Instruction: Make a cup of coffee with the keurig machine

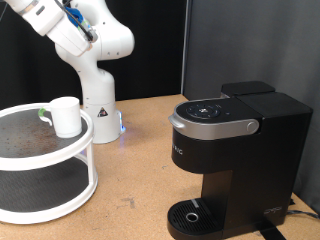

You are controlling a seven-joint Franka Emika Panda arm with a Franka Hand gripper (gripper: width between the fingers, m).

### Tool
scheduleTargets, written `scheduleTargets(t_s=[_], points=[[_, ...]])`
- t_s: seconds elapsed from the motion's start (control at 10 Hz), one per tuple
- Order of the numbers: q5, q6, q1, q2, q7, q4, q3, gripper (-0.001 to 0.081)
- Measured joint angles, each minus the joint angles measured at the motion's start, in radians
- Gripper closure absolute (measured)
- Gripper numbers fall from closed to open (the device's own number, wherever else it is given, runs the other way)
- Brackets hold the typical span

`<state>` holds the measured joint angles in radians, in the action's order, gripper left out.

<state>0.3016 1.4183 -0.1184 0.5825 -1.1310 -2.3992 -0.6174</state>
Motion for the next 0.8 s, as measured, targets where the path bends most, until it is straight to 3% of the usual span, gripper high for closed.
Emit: scheduleTargets(t_s=[0.2, 0.4, 0.8], points=[[0.0, 0.033, 0.003, 0.0, 0.0, -0.008, 0.0, 0.0803], [0.003, 0.111, 0.041, 0.045, -0.037, -0.048, -0.013, 0.0803], [0.005, 0.099, 0.107, 0.143, -0.118, -0.06, -0.123, 0.0803]])
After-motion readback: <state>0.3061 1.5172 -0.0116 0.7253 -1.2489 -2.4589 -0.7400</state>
